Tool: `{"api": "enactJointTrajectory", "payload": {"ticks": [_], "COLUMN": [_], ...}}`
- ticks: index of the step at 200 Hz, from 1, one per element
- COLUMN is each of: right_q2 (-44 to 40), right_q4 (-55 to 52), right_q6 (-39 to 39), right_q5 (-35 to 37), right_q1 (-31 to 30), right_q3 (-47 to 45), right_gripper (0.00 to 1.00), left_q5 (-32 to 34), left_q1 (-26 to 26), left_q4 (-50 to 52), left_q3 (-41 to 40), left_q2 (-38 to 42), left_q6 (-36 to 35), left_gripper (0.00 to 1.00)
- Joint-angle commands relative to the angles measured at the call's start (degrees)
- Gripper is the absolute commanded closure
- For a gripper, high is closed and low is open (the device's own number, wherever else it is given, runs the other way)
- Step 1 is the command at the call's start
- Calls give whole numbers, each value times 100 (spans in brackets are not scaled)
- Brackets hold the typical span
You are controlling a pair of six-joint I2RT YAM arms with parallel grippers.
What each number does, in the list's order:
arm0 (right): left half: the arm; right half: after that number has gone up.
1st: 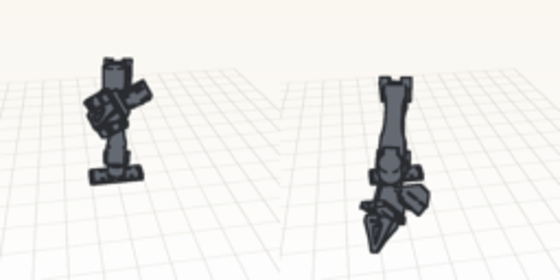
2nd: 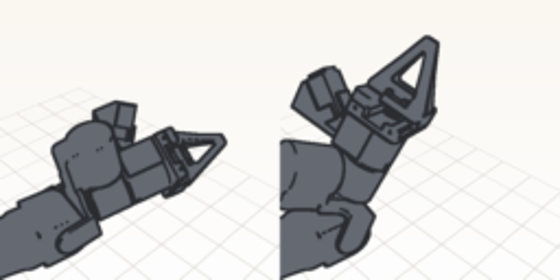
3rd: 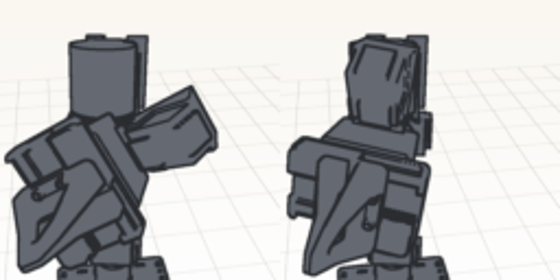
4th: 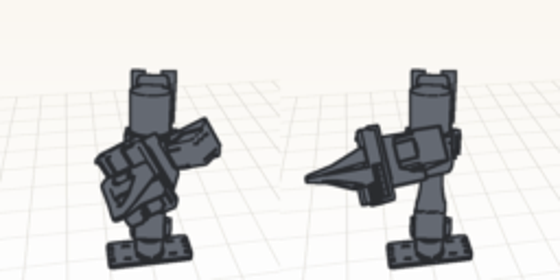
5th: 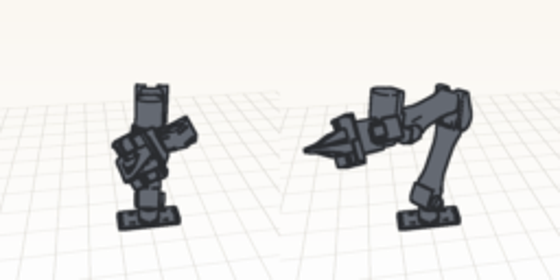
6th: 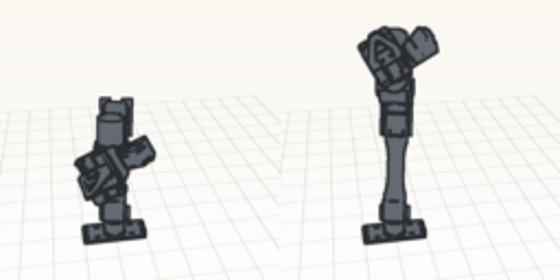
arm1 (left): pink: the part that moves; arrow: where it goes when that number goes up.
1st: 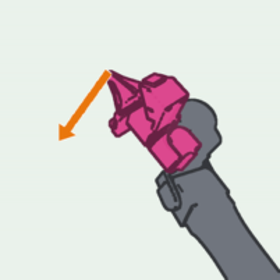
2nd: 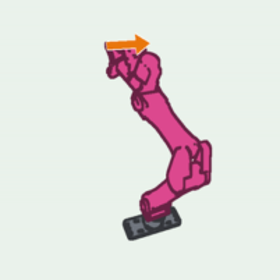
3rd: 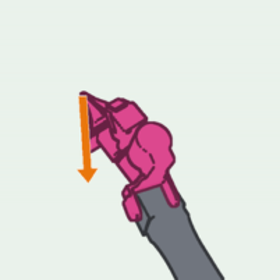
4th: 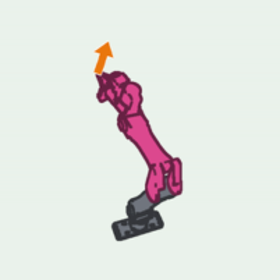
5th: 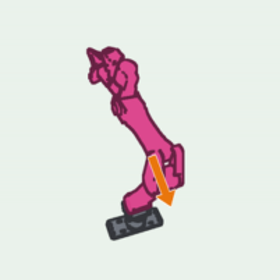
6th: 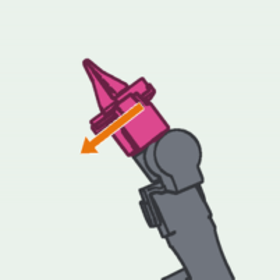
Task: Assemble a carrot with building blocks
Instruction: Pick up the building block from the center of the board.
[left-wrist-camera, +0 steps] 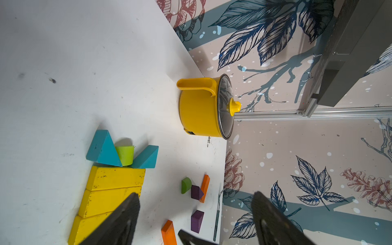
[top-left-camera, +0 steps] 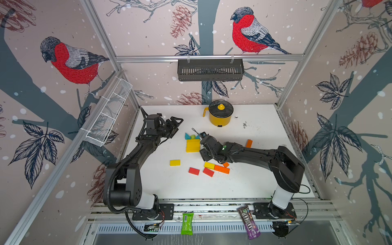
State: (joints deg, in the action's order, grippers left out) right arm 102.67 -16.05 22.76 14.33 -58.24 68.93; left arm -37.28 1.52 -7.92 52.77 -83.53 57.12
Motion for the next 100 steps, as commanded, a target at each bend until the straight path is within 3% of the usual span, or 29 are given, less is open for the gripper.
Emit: {"api": "enactJointTrajectory", "payload": {"ticks": [1,52,100], "right_q2": [99,482,1021], "right_q4": [-96,-303,-369], "right_q6": [650,1575,1740], "right_q5": [258,1325,1207], "right_q1": [-296,-1109,-1456], "right_q3": [215,780,1288], "right_gripper": [27,15,12], "left_q5": [179,393,543], "left_q1": [-195,-591,-608], "left_q4": [221,394,484], "left_q3": [152,189,207], "left_q2": [4,-54,54], "left_q6": [-271,-394,-476], "left_gripper": [16,17,17]}}
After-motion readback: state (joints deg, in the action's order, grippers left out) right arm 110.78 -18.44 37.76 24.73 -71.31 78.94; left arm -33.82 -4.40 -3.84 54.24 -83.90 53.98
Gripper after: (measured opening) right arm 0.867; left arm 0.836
